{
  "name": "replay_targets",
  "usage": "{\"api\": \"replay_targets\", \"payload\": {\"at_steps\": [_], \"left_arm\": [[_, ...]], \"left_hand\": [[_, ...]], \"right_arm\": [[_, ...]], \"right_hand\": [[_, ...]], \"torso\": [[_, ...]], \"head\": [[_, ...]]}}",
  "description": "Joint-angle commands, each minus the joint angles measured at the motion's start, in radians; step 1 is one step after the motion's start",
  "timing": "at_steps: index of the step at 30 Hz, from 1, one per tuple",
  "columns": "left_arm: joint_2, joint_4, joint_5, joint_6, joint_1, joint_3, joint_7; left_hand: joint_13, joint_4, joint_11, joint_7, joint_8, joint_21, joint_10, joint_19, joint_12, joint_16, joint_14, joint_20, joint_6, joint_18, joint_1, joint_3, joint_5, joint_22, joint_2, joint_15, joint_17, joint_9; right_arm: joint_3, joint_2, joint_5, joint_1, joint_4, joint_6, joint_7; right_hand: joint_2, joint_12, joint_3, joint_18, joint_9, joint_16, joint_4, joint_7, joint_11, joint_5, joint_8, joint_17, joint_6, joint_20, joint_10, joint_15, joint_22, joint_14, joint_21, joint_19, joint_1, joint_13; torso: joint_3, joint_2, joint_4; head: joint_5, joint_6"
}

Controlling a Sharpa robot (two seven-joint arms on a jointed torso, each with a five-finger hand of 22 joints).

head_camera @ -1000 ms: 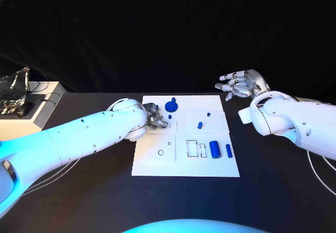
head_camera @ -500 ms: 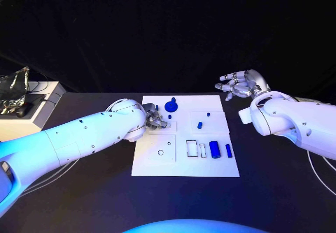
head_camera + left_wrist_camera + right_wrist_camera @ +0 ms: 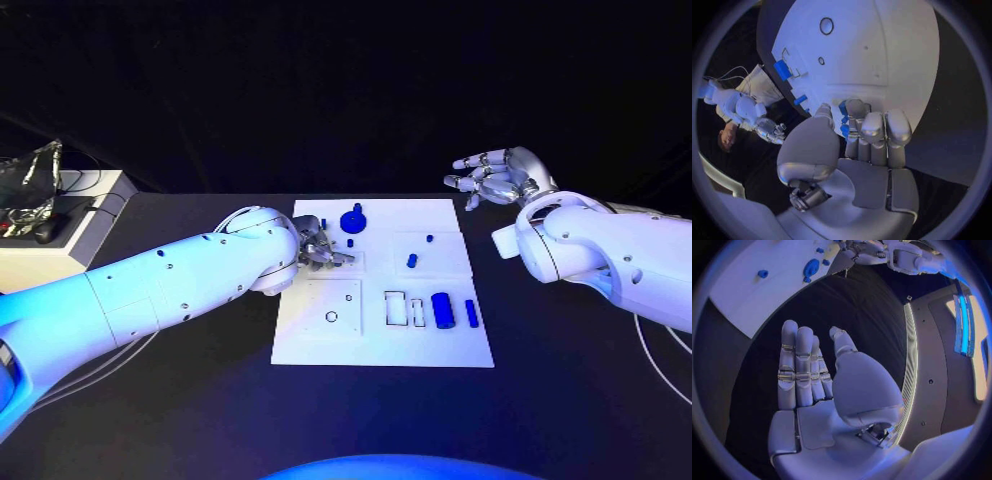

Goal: Assemble the parts on the task board

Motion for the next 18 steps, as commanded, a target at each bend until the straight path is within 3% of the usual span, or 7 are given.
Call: {"api": "replay_targets", "payload": {"at_steps": [1, 7, 13, 18], "left_arm": [[-0.001, 0.009, 0.014, -0.015, 0.0, 0.005, 0.0], [-0.006, 0.016, 0.017, -0.019, 0.0, 0.022, -0.001], [-0.014, 0.028, 0.025, -0.019, 0.0, 0.046, -0.003], [-0.03, 0.037, 0.034, -0.009, 0.0, 0.073, -0.005]], "left_hand": [[-0.001, 0.001, 0.004, 0.006, 0.001, -0.005, 0.003, 0.007, 0.005, 0.004, 0.005, 0.003, 0.003, -0.008, -0.02, 0.019, -0.027, 0.002, -0.009, -0.002, 0.001, -0.002], [-0.001, 0.001, 0.005, 0.006, 0.001, -0.007, 0.003, 0.008, 0.005, 0.004, 0.005, 0.002, 0.002, -0.008, -0.039, 0.029, -0.106, 0.004, -0.01, -0.003, 0.002, -0.002], [-0.001, 0.002, 0.005, 0.007, 0.0, -0.007, 0.001, 0.008, 0.004, 0.002, 0.005, 0.002, 0.001, -0.008, -0.047, 0.029, -0.122, 0.006, -0.016, -0.002, 0.0, -0.003], [-0.002, 0.001, 0.006, 0.009, -0.002, -0.011, -0.001, 0.006, 0.002, -0.002, 0.004, 0.002, -0.002, -0.008, -0.042, 0.032, -0.122, 0.005, -0.01, -0.001, -0.003, -0.003]], "right_arm": [[0.0, 0.0, -0.002, -0.002, 0.001, 0.01, 0.014], [0.0, 0.0, -0.002, -0.004, 0.001, 0.01, 0.014], [0.0, -0.001, -0.001, -0.005, 0.001, 0.01, 0.015], [0.0, -0.002, -0.001, -0.005, 0.002, 0.009, 0.015]], "right_hand": [[0.006, -0.003, -0.001, -0.004, -0.001, -0.003, 0.003, 0.006, -0.007, 0.007, -0.003, 0.0, 0.002, -0.001, -0.002, -0.002, -0.001, 0.003, 0.006, -0.006, -0.007, -0.002], [0.007, -0.003, 0.0, -0.004, -0.001, -0.003, 0.003, 0.005, -0.007, 0.011, -0.003, 0.0, 0.002, -0.001, -0.002, -0.002, -0.002, 0.003, 0.007, -0.005, -0.007, -0.002], [0.007, -0.003, -0.001, -0.004, -0.001, -0.003, 0.003, 0.005, -0.007, 0.013, -0.003, 0.0, 0.003, -0.001, -0.001, -0.002, -0.002, 0.004, 0.007, -0.005, -0.008, -0.002], [0.007, -0.003, -0.001, -0.004, -0.001, -0.003, 0.003, 0.005, -0.007, 0.013, -0.003, 0.0, 0.003, -0.001, -0.001, -0.002, -0.002, 0.004, 0.007, -0.005, -0.008, -0.002]], "torso": [[0.0003, 0.0, -0.0005], [0.0003, 0.001, -0.0007], [0.001, 0.001, -0.0007], [0.0015, 0.001, -0.0004]], "head": [[0.003, 0.004], [0.003, 0.007], [0.004, 0.012], [0.004, 0.014]]}}
